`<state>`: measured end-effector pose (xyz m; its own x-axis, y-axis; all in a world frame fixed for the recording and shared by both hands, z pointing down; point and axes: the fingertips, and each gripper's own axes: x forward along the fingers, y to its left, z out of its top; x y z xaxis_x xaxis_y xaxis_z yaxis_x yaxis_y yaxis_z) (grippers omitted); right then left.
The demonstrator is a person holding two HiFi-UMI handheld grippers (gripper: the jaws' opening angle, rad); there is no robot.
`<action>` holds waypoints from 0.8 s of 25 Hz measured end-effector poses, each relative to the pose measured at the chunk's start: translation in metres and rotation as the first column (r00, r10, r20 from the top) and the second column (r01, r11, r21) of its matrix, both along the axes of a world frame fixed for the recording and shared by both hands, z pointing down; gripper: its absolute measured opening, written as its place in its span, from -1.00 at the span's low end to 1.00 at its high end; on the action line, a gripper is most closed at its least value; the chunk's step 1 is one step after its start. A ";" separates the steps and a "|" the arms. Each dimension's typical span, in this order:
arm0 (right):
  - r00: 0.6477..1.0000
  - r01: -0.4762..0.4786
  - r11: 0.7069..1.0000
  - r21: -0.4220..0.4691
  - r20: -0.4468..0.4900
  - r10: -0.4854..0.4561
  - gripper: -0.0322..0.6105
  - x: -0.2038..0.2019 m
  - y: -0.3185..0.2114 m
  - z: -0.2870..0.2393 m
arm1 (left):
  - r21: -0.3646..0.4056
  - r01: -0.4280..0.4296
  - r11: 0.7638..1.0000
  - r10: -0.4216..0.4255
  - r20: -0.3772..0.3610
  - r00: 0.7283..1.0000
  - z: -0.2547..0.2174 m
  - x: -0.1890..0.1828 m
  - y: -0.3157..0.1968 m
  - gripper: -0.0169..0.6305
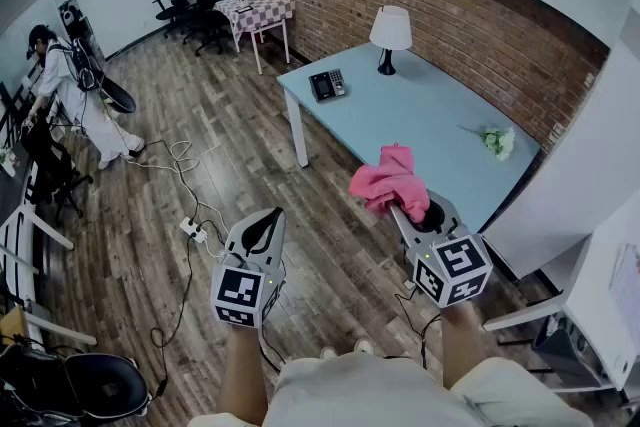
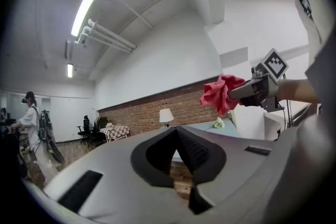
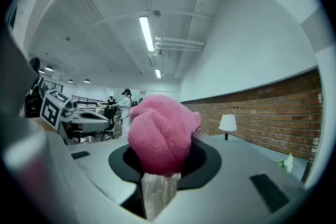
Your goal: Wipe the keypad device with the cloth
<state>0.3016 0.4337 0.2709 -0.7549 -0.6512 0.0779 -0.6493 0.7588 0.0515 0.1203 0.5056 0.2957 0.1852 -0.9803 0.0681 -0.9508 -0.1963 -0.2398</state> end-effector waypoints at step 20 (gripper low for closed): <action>1.000 -0.010 0.999 -0.040 0.029 0.011 -0.47 -0.026 0.013 0.007 | -0.031 -0.033 0.999 0.032 -0.041 0.999 0.016 -0.026 0.012 -0.91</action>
